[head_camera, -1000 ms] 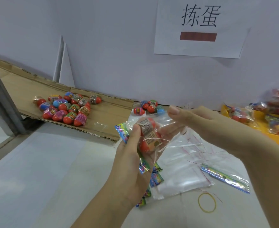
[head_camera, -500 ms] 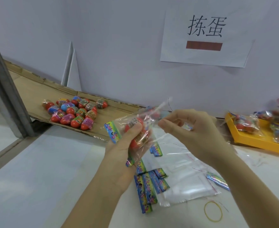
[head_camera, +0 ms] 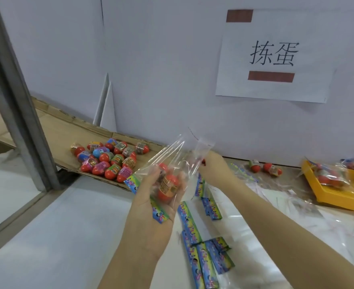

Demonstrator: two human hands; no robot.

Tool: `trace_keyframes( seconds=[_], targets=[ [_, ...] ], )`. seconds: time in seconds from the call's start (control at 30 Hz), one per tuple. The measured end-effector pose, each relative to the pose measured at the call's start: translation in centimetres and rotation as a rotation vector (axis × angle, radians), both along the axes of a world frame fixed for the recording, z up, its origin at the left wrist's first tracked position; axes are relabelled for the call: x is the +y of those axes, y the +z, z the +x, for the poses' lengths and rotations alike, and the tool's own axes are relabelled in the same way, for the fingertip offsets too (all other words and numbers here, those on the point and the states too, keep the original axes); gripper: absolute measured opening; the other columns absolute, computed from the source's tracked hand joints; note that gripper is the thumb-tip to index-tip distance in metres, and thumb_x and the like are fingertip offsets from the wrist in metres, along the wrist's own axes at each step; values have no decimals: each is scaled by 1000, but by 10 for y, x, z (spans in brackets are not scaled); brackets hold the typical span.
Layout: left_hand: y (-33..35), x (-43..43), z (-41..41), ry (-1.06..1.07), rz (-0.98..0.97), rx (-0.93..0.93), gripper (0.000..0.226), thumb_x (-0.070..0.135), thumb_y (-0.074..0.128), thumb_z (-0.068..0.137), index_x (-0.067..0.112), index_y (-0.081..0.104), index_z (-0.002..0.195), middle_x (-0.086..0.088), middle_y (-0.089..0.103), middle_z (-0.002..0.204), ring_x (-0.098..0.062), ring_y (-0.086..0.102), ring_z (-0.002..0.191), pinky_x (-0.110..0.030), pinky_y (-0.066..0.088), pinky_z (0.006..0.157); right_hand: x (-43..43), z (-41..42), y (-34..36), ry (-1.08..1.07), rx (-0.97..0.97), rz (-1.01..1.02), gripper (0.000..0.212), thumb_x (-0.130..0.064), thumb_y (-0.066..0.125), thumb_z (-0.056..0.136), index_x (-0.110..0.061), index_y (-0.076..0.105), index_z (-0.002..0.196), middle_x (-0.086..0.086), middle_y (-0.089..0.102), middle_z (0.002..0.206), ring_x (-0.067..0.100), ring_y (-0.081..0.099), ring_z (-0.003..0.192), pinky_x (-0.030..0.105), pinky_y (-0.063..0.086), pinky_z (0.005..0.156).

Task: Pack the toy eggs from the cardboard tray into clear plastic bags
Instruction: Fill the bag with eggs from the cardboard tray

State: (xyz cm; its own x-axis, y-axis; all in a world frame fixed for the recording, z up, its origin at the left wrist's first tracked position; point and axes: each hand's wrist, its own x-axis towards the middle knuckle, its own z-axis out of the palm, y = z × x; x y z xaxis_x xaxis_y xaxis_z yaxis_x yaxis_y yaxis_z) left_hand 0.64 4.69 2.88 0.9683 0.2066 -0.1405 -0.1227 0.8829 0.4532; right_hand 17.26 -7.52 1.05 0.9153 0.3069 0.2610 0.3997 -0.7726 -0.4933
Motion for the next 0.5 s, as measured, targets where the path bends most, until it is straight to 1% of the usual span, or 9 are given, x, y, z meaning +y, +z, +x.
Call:
trace_keyframes(
  seconds=[0.03, 0.1, 0.13, 0.2, 0.23, 0.27, 0.37, 0.43, 0.5],
  targets=[
    [0, 1, 0, -3, -4, -7, 47, 21, 76, 65, 10, 72, 111, -11, 72, 113, -25, 71, 101, -42, 58, 83, 5, 8, -4, -16, 17, -90, 22, -8, 46, 90, -17, 65, 99, 6, 62, 91, 26, 56, 88, 37, 45, 81],
    [-1, 2, 1, -21, -4, -36, 37, 20, 76, 63, 11, 78, 99, -13, 73, 110, -25, 72, 98, -43, 59, 82, 11, 17, -13, -52, 45, -281, 24, -18, 43, 96, -15, 60, 114, 10, 62, 110, 30, 55, 109, 44, 39, 98],
    [-1, 2, 1, -33, -1, -55, 30, 19, 75, 64, 11, 79, 92, -14, 73, 107, -26, 72, 96, -42, 60, 79, 11, 18, -16, -72, 22, -339, 24, -21, 44, 96, -17, 58, 115, 8, 60, 112, 29, 53, 112, 44, 34, 102],
    [-1, 0, 1, -48, 21, -75, 25, 17, 75, 64, 10, 79, 88, -16, 73, 106, -26, 72, 96, -38, 61, 75, 9, 14, -18, -112, -94, -295, 12, -22, 49, 92, -23, 57, 100, 1, 60, 97, 25, 54, 104, 40, 31, 100],
    [-2, -1, 0, -45, 37, -69, 28, 16, 77, 62, 10, 79, 90, -16, 73, 108, -26, 72, 98, -38, 60, 76, 7, 9, -15, -126, -125, -192, 3, -23, 53, 89, -25, 54, 90, -6, 58, 85, 21, 56, 94, 38, 31, 95],
    [-4, -2, 1, -38, 54, -56, 33, 15, 79, 59, 10, 79, 92, -16, 72, 109, -27, 71, 100, -38, 60, 77, 4, 2, -8, -147, -106, -8, 6, -26, 58, 87, -27, 52, 85, -12, 56, 78, 18, 56, 85, 37, 35, 91],
    [-5, -6, 0, -33, 71, -34, 52, 16, 82, 51, 9, 76, 102, -16, 72, 111, -27, 71, 100, -37, 60, 78, -13, -26, 22, -142, 87, 722, 17, -19, 67, 86, -29, 56, 92, -4, 66, 92, 14, 63, 79, 28, 53, 73],
    [-4, -10, 0, -14, 60, -28, 62, 19, 81, 54, 5, 69, 114, -16, 72, 111, -27, 72, 99, -35, 60, 72, -32, -49, 44, -54, 80, 980, 22, -9, 61, 90, -26, 62, 105, -4, 70, 96, 10, 65, 80, 20, 53, 67],
    [-3, -13, -1, 4, 91, -33, 61, 22, 81, 55, 4, 69, 111, -16, 72, 107, -25, 73, 93, -34, 60, 68, -50, -74, 67, 95, 26, 1131, 24, -6, 58, 91, -22, 66, 106, -9, 73, 85, 3, 65, 72, 11, 48, 59]
  ],
)
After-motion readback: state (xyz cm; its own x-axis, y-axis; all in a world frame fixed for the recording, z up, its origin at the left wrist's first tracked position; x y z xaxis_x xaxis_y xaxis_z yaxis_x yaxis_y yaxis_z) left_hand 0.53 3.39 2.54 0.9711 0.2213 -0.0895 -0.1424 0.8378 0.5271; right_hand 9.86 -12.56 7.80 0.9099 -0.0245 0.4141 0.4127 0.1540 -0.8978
